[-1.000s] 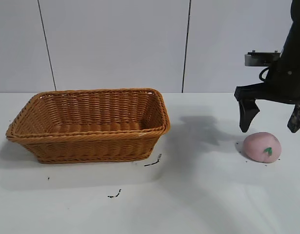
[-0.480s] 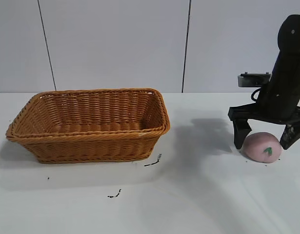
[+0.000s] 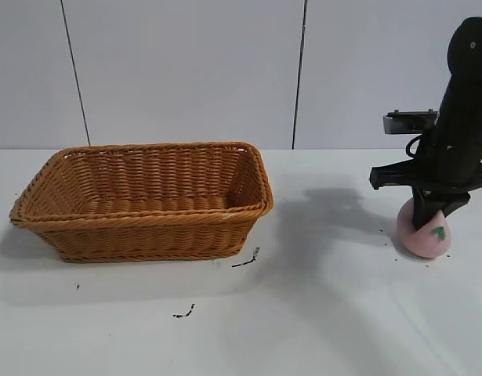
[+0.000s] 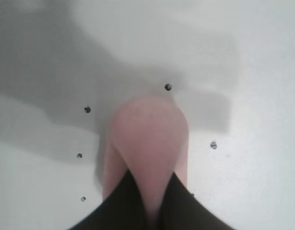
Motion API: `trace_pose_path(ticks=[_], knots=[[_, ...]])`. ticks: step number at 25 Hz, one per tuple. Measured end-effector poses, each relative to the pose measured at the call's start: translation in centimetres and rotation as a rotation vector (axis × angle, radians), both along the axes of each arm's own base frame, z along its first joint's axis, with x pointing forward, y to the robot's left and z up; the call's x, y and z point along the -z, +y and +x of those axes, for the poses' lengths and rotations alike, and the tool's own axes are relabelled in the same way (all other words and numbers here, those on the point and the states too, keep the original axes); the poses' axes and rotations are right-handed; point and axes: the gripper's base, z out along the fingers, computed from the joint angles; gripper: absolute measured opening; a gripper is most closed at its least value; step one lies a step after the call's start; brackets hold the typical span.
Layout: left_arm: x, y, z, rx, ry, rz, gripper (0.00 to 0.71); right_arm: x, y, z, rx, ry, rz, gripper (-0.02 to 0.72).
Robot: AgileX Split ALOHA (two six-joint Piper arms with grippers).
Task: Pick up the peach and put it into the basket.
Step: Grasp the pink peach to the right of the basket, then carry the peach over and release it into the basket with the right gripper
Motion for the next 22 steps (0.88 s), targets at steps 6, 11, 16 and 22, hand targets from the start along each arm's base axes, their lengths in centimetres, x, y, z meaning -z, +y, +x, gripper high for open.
trace_pose_path(ticks=[6,11,16,22], knots=[[0.0,0.0,0.0,0.000,0.000,0.000,0.693,-8.5,0.8,1.2,-0.014,-0.115,0.030,-0.017],[0.0,0.0,0.0,0.000,0.000,0.000,0.693,-13.1,5.0,1.9,-0.117,-0.271,0.059,-0.017],[0.0,0.0,0.0,0.000,0.000,0.000,0.693,-13.3,12.6,1.6,-0.286,-0.308,0.092,-0.017],[0.0,0.0,0.0,0.000,0.000,0.000,0.693,-10.0,21.7,-0.7,-0.500,-0.255,0.110,-0.017]])
